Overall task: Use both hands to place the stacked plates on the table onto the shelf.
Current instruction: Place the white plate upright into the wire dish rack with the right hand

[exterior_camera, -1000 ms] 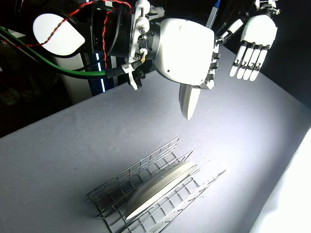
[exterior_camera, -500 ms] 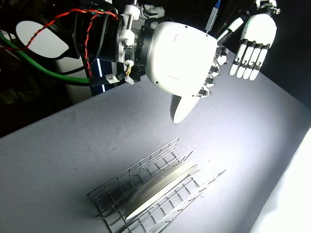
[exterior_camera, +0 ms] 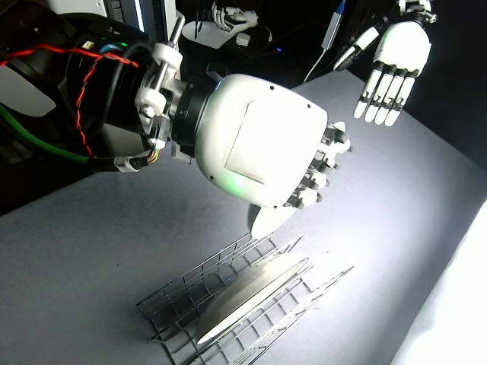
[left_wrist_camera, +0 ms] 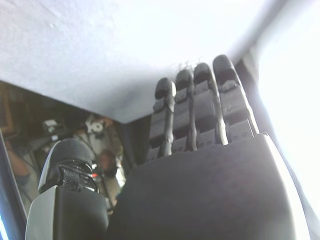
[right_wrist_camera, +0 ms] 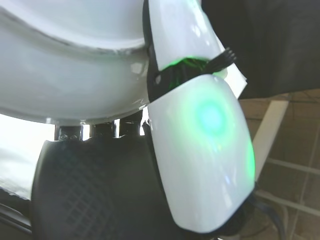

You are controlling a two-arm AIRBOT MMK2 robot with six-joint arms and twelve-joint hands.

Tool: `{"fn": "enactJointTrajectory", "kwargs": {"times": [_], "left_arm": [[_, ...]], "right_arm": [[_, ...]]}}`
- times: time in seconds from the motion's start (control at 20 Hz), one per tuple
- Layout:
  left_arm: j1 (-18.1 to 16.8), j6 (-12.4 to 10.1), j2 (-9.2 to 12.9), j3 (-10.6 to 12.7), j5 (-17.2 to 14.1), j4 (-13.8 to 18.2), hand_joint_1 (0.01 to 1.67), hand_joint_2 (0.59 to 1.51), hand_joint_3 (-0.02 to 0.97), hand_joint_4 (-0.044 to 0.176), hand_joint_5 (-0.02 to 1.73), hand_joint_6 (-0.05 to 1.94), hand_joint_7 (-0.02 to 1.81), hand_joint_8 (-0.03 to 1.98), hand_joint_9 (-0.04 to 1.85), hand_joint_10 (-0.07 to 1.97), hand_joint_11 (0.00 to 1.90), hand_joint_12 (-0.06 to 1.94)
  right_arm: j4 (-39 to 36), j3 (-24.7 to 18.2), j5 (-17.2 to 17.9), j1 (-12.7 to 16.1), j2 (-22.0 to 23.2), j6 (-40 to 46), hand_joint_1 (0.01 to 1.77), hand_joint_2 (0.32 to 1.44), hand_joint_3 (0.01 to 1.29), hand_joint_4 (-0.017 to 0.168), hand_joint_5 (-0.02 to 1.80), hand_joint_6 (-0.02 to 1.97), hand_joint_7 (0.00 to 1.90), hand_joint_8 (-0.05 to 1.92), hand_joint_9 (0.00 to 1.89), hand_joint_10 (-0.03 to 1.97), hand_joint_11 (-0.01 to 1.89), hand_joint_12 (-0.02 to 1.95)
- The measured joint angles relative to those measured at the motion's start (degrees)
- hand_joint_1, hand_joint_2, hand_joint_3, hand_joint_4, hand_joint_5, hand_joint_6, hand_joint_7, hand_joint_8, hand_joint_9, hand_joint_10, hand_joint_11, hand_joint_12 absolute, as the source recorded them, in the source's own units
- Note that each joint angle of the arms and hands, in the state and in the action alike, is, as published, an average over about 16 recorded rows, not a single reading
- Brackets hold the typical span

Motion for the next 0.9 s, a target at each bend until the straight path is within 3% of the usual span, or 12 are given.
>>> {"fn": "enactJointTrajectory", "kwargs": {"times": [0.7,0.9], "left_arm": [[-1.8,-1.31,0.0,-0.05,-0.18,2.01,0.01,1.166,-0.011,0.0,0.2,0.01,0.21,0.0,0.17,0.01,0.02,0.35],[-1.81,-1.35,-0.03,-0.07,-0.19,2.03,0.01,1.174,-0.011,0.0,0.2,0.01,0.21,0.0,0.17,0.01,0.02,0.33]], "right_arm": [[-2.5,3.31,4.04,-7.55,0.58,-0.48,1.46,0.99,0.01,-0.006,0.9,0.96,1.02,0.77,0.98,1.09,0.9,1.14],[-4.15,3.94,4.91,-9.27,0.45,-0.49,1.46,0.99,0.01,-0.005,0.9,0.97,1.02,0.75,0.98,1.04,0.89,1.22]]}}
